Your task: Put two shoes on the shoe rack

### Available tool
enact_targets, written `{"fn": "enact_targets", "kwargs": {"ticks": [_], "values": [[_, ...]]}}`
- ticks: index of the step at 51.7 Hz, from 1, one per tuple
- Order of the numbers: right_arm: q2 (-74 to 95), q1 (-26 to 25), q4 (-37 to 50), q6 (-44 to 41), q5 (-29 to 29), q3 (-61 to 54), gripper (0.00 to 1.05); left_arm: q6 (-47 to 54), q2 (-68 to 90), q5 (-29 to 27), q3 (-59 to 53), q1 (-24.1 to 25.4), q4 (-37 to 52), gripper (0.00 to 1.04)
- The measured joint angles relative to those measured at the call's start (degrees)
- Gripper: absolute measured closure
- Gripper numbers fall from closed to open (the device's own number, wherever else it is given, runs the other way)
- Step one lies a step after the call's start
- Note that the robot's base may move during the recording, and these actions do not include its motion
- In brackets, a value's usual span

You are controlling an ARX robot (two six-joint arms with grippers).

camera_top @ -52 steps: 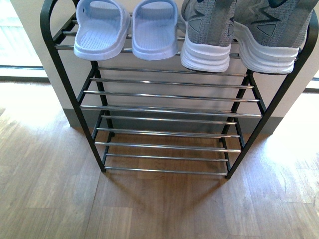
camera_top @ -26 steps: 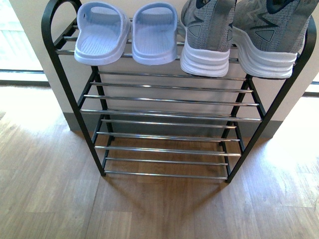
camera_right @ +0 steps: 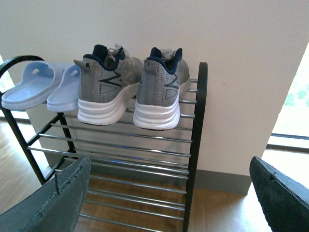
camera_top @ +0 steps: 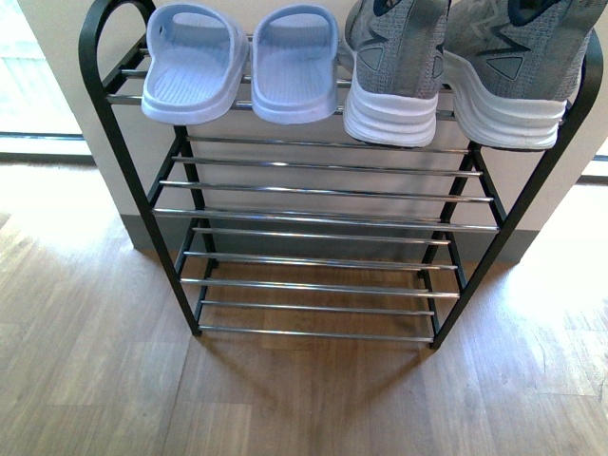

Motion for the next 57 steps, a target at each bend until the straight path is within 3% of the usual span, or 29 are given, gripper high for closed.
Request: {"fn": "enact_targets", "kwargs": {"ticks": [9, 19, 31, 57], "values": [[0.0, 0.0, 0.0, 0.0, 0.0, 0.0, 0.09, 0.0, 0.0, 0.0, 0.0, 0.0, 0.0, 0.80], [0.0, 0.0, 0.0, 0.0, 0.0, 0.0, 0.09, 0.0, 0.0, 0.0, 0.0, 0.0, 0.0, 0.41], [0.0, 0.0, 0.0, 0.0, 0.0, 0.0, 0.09, 0.0, 0.0, 0.0, 0.0, 0.0, 0.0, 0.08], [0.0, 0.0, 0.0, 0.0, 0.0, 0.0, 0.09, 0.0, 0.0, 0.0, 0.0, 0.0, 0.0, 0.09]]}}
